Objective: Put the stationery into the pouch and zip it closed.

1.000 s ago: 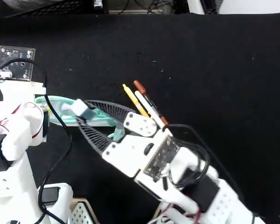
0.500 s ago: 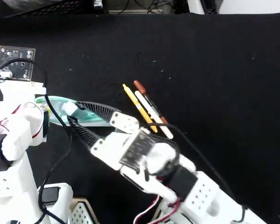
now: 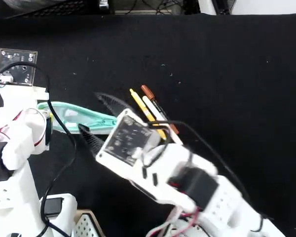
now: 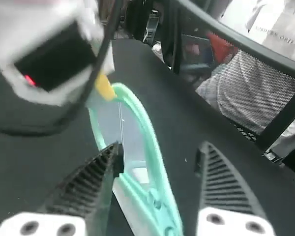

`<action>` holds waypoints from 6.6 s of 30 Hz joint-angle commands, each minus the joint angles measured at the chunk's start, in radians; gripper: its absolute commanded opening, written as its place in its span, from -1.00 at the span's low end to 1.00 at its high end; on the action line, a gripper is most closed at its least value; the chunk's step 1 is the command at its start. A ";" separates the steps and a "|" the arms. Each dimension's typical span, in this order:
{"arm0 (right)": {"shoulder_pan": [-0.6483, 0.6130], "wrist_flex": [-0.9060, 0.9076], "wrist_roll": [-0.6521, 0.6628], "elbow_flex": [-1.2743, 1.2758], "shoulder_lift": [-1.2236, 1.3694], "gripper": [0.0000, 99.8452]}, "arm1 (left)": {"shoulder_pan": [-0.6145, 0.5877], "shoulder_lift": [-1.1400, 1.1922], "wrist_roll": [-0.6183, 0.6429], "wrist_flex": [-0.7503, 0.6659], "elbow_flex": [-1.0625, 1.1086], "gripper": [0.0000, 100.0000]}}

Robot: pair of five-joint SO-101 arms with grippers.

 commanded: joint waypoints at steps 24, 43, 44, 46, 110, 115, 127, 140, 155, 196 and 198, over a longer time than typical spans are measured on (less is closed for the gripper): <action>0.681 0.117 0.048 0.056 0.556 -0.48 | -0.010 0.003 -0.009 0.008 0.071 -0.94; 0.623 -0.107 0.043 -0.351 1.199 -0.48 | -0.010 0.000 -0.009 0.002 0.061 -0.94; 0.617 -0.124 0.043 -0.355 1.207 -0.48 | -0.010 0.002 -0.009 0.002 0.061 -0.94; 0.608 -0.170 0.043 -0.354 1.211 -0.48 | -0.008 0.002 -0.009 0.002 0.061 -0.94; 1.077 0.292 0.359 -0.607 1.414 -0.98 | -0.008 -0.003 -0.011 0.002 0.070 -0.94; 1.073 0.331 0.361 -0.522 1.194 -0.98 | -0.008 0.002 -0.011 0.003 0.070 -0.94; 0.856 0.396 0.351 -0.079 0.189 -0.98 | -0.008 0.002 -0.011 0.003 0.071 -0.94; 0.499 0.218 0.046 -0.077 -0.453 -0.98 | -0.008 0.003 -0.009 0.003 0.071 -0.94; 0.021 -0.252 -0.080 -0.076 -0.300 -0.98 | -0.008 0.003 -0.009 0.006 0.071 -0.94; 0.003 -0.439 -0.071 0.335 -0.101 -0.89 | -0.008 0.003 -0.006 0.008 0.073 -0.94; 0.003 -0.256 -0.071 0.262 -0.099 -0.71 | -0.008 0.003 -0.006 0.008 0.073 -0.94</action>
